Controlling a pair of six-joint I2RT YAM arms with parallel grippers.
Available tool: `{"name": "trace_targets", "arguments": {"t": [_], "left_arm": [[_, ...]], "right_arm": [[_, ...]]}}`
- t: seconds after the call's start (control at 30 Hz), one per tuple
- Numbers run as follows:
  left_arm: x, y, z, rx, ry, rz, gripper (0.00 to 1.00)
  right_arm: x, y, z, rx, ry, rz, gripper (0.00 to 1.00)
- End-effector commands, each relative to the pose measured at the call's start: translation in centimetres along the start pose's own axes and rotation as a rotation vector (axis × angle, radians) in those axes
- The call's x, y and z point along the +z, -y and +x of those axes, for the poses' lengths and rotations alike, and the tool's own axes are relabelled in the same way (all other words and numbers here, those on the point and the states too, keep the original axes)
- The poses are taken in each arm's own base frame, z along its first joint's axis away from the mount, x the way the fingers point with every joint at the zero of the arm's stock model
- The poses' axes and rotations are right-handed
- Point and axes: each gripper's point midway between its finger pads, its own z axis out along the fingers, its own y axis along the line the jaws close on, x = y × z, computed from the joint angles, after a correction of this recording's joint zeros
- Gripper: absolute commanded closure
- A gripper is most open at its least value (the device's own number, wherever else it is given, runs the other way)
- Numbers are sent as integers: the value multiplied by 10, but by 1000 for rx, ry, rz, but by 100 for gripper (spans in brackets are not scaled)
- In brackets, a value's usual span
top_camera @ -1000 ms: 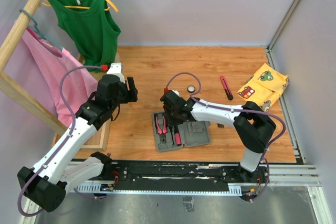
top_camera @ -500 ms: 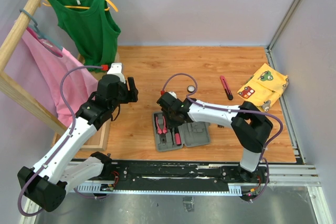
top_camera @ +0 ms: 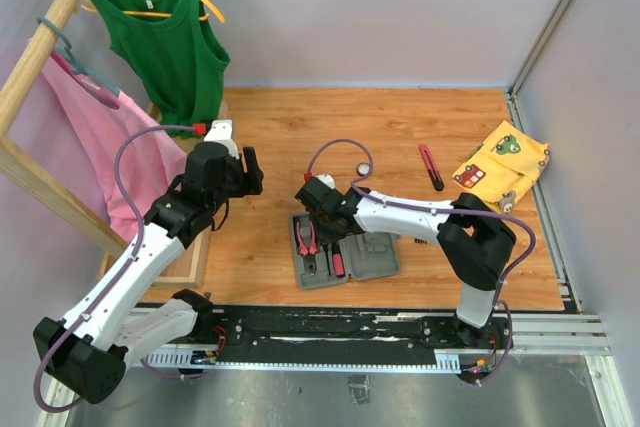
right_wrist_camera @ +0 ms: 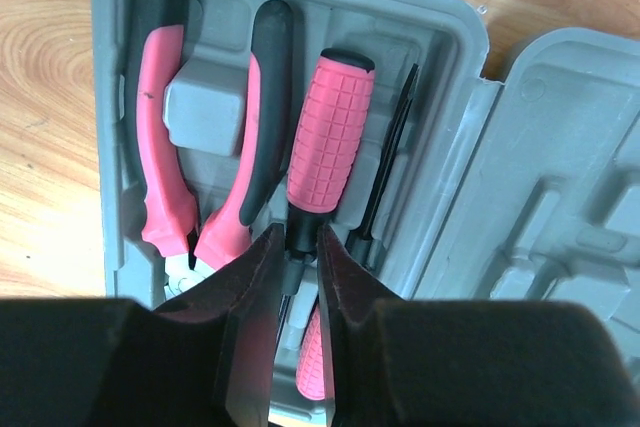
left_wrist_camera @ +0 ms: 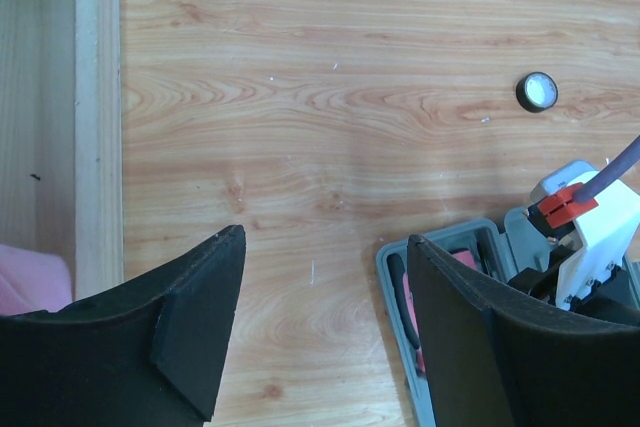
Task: Sort the tools into containers
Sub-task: Place the screwdriver in the storage box, then adjust the screwdriver in the storage box.
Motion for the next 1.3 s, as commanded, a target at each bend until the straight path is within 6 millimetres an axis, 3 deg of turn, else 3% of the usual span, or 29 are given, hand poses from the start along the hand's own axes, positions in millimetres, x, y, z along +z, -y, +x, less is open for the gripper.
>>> {"name": "trace_targets", "arguments": {"t": [0.0, 0.4, 0.53, 0.63, 0.8, 0.97, 1.1, 1.27], "left_arm": [[2, -3, 2, 6, -3, -4, 30], [4, -3, 4, 9, -13, -8, 31], [5, -3, 5, 10, -17, -9, 31], [5, -3, 6, 12, -20, -9, 31], [6, -1, 7, 13, -27, -1, 31], [6, -2, 7, 12, -27, -5, 32], [5, 2, 9, -33, -57, -1, 32], [21, 27, 36, -138, -130, 115, 33]], "right_arm": [[2, 5, -7, -9, 35, 55, 79], [1, 5, -30, -9, 112, 70, 80], [-11, 0, -35, -12, 159, 19, 78], [-22, -1, -30, -1, 172, -18, 75], [-32, -2, -3, 15, 139, -62, 74], [-28, -6, 18, 30, 93, -85, 74], [-26, -5, 17, 43, 99, -80, 76], [-28, -8, 13, 42, 110, -87, 76]]}}
